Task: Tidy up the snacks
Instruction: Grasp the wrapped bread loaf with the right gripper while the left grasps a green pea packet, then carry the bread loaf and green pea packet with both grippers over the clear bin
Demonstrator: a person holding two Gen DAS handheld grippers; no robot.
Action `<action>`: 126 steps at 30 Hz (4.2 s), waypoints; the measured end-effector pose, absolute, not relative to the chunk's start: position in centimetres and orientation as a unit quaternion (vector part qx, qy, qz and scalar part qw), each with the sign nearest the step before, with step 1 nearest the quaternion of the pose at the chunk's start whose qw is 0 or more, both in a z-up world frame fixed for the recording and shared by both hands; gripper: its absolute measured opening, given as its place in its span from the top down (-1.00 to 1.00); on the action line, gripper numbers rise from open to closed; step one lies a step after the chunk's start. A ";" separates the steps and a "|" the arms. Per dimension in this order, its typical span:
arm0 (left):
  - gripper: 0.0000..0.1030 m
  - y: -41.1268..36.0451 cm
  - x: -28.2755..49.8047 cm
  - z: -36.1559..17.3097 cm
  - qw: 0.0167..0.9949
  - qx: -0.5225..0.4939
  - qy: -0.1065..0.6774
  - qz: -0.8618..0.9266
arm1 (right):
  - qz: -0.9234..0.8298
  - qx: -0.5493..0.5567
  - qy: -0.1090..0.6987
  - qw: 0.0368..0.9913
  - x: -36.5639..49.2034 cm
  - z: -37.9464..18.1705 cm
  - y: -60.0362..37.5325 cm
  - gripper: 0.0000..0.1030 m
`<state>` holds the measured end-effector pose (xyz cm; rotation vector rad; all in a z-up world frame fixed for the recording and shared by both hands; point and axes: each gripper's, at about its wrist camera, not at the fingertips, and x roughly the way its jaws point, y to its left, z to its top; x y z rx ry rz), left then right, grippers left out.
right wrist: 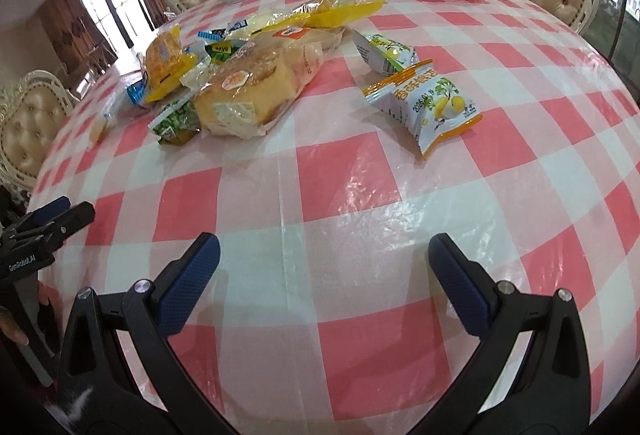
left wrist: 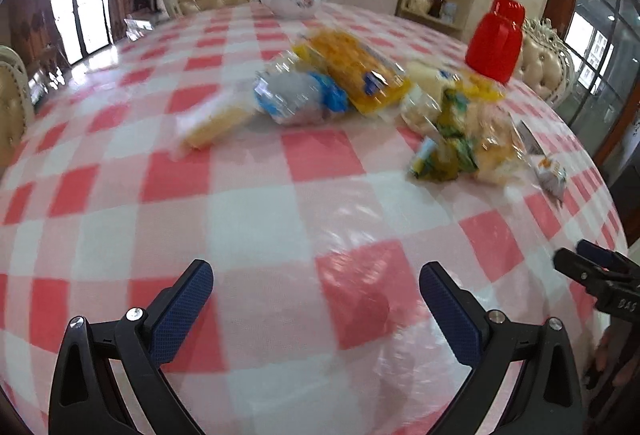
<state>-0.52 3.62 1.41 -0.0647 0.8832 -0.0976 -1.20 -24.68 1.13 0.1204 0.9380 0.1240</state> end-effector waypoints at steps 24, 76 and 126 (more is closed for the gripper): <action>-1.00 9.9 -0.7 3.7 0.941 -0.122 0.315 0.005 | -0.035 0.100 0.433 0.895 10.8 2.7 -18.0 -0.91; 0.23 -5.5 3.3 2.8 0.912 -0.007 0.400 -0.091 | 0.094 0.119 0.344 0.927 -0.5 4.7 -24.3 -0.06; 0.22 16.2 -19.2 6.6 0.952 -0.064 0.297 0.039 | 0.268 0.011 0.336 0.903 -12.8 6.6 -1.6 -0.05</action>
